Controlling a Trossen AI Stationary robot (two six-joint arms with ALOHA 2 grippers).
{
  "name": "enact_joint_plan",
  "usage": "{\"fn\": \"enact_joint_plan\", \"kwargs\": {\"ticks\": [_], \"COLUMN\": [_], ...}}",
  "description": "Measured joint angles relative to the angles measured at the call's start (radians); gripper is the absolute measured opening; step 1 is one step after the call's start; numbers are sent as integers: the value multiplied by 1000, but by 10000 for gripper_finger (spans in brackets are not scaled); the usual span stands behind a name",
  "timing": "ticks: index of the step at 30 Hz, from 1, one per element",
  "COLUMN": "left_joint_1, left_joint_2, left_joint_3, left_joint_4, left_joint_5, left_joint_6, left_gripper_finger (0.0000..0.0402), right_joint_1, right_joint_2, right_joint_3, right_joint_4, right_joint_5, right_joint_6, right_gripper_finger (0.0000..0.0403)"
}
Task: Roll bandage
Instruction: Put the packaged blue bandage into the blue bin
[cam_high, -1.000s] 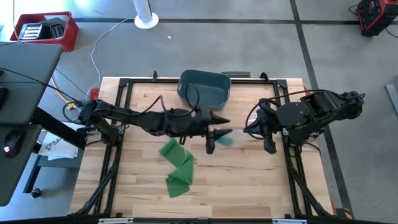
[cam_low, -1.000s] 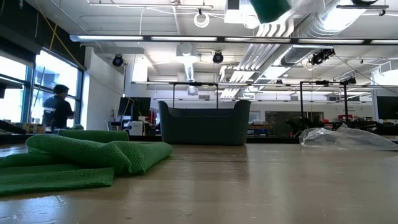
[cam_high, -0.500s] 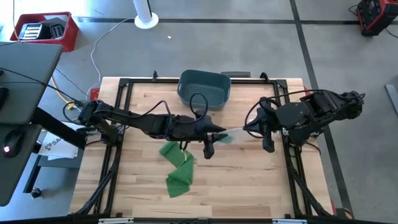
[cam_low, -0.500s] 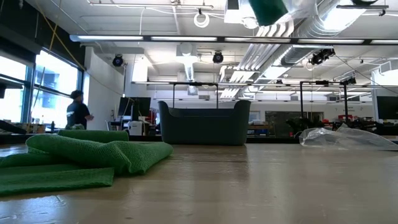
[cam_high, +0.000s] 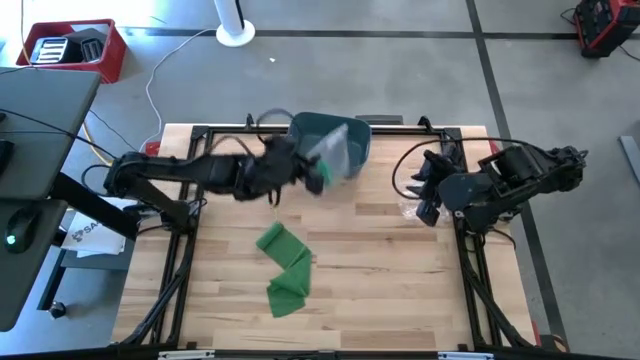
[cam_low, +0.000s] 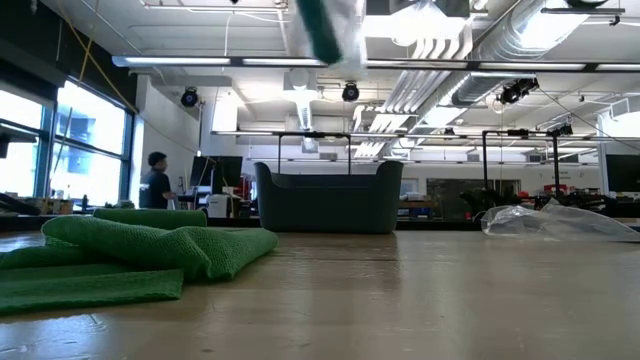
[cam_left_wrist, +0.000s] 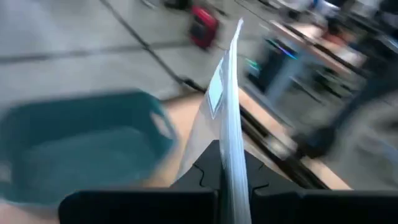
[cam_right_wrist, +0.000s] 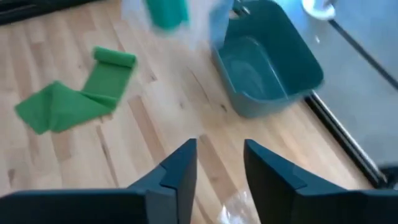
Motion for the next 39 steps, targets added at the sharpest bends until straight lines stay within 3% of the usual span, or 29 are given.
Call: {"fn": "enact_joint_plan", "kwargs": {"ticks": [2, 9, 15, 22, 31, 39], "left_joint_1": [66, 355, 481, 544, 614, 618], "left_joint_2": [-8, 61, 149, 202, 163, 111], "left_joint_3": [0, -2, -2, -39, -377, -485], "left_joint_4": [-9, -8, -11, -70, 357, 477], "left_joint_5": [-6, 279, 281, 128, 347, 317], "left_joint_6": [35, 150, 65, -112, -266, -205], "left_gripper_finger": [1, 1, 0, 0, 1, 37], "right_joint_1": [0, 0, 0, 0, -67, -156], "right_joint_2": [0, 1, 1, 1, 1, 1], "right_joint_3": [0, 0, 0, 0, 0, 0], "right_joint_4": [-25, 13, 49, 55, 88, 96], "right_joint_5": [-1, 16, 72, 167, 235, 159], "right_joint_6": [44, 61, 60, 68, 60, 43], "right_gripper_finger": [133, 138, 138, 138, 138, 138]}}
